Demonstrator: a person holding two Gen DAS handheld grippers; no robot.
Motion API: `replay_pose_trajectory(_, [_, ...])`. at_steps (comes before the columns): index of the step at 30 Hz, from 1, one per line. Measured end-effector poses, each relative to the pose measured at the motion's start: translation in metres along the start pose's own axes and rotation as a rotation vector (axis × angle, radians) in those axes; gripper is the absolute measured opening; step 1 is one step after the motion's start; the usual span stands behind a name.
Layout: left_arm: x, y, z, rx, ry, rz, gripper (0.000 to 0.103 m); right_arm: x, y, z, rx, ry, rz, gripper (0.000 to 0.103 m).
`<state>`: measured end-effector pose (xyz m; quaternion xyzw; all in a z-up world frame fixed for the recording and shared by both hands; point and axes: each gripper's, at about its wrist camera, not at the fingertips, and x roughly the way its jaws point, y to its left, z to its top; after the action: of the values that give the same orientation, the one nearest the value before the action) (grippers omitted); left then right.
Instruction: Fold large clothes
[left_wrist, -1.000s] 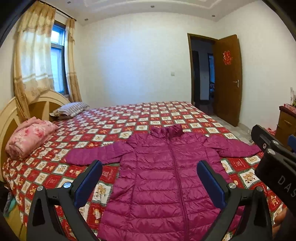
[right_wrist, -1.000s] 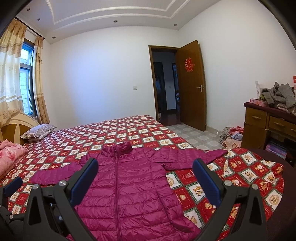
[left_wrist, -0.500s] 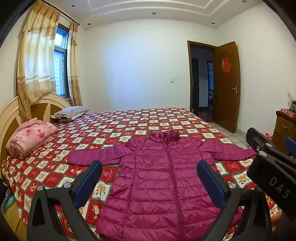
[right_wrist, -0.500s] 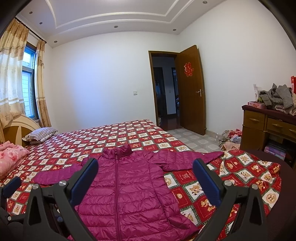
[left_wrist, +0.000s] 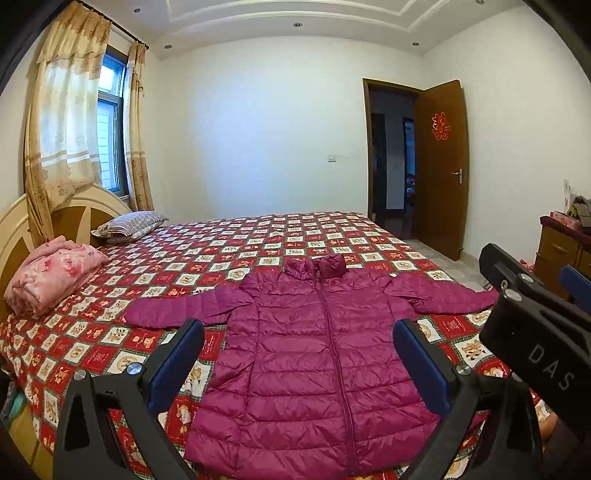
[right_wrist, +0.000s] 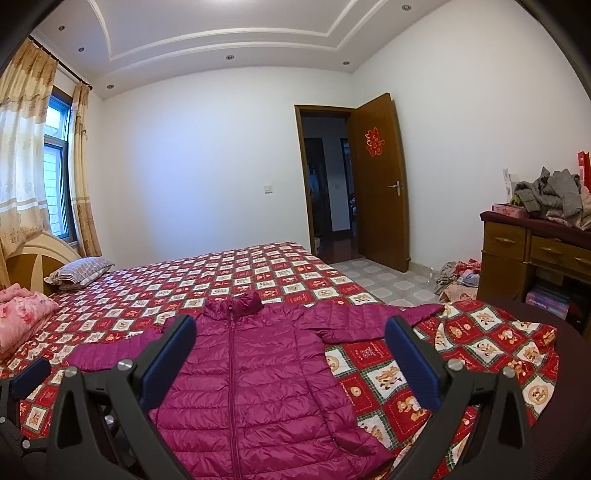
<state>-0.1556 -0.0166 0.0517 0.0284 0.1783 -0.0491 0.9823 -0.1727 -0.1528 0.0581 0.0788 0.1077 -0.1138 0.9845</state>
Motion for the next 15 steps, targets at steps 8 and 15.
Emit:
replay_pose_trajectory(8, [-0.0008, 0.0028, 0.001, -0.007, -0.001, 0.002, 0.102, -0.0022, 0.0007, 0.0002, 0.0, -0.004, 0.0, 0.103])
replay_pose_trajectory(15, [-0.0013, 0.0039, 0.001, -0.01, -0.002, 0.001, 0.102, -0.0018, 0.0005, 0.0002, 0.0, -0.001, 0.0, 0.103])
